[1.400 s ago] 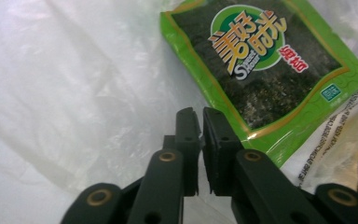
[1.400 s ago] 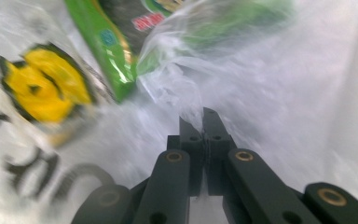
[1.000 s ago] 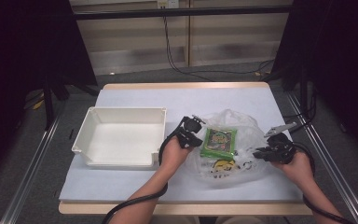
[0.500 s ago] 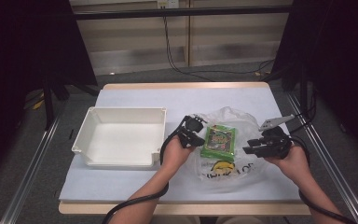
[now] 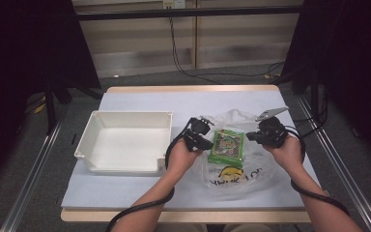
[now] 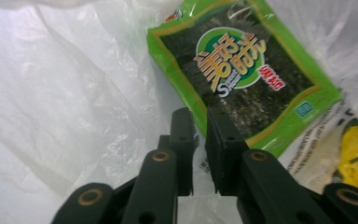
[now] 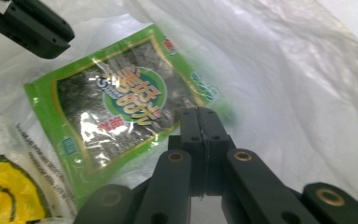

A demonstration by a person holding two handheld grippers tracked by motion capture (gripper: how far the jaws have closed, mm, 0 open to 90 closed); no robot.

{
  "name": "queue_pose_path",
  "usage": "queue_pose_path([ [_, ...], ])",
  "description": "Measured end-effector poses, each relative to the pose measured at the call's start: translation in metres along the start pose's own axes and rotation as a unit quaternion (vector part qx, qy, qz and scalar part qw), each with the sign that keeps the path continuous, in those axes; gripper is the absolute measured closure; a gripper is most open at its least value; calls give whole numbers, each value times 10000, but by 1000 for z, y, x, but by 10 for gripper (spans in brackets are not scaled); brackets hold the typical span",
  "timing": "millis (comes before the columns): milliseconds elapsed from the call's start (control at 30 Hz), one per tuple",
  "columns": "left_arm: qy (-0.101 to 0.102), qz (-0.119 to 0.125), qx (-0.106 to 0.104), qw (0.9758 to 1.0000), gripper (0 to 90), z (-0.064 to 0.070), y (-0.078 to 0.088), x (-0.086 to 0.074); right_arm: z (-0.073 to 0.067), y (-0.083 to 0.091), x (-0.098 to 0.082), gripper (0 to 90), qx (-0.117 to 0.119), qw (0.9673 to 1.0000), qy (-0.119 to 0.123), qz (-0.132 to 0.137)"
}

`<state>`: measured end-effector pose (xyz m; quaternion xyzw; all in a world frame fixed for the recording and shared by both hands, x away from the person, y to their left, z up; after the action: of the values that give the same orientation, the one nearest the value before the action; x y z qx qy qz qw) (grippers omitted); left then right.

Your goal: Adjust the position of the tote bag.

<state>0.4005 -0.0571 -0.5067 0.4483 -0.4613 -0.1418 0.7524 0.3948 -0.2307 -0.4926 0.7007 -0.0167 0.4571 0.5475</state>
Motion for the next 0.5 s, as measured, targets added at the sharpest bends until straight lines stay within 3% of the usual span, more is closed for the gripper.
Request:
queue_pose_path([
  [200,10,90,-164,9998,663,10,13,8,-9,4,0,900,170,9998,17,-36],
  [333,-219,140,-190,9995,636,17,20,14,-13,6,1,900,217,9997,70,-19],
  [500,-85,299,-199,9993,625,18,20,30,-14,8,4,900,223,9997,102,-86],
])
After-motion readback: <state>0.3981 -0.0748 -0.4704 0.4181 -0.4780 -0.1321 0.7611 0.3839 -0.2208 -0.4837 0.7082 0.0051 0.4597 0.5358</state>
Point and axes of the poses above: each handheld gripper's, and its own axes: y roughly backward along the jaws, x roughly out of its top, z roughly to its right, the point moved 9 cm from there along -y, roughly forward along the jaws, and after that the axes turned 1 degree about -x, right-handed, at the moved point
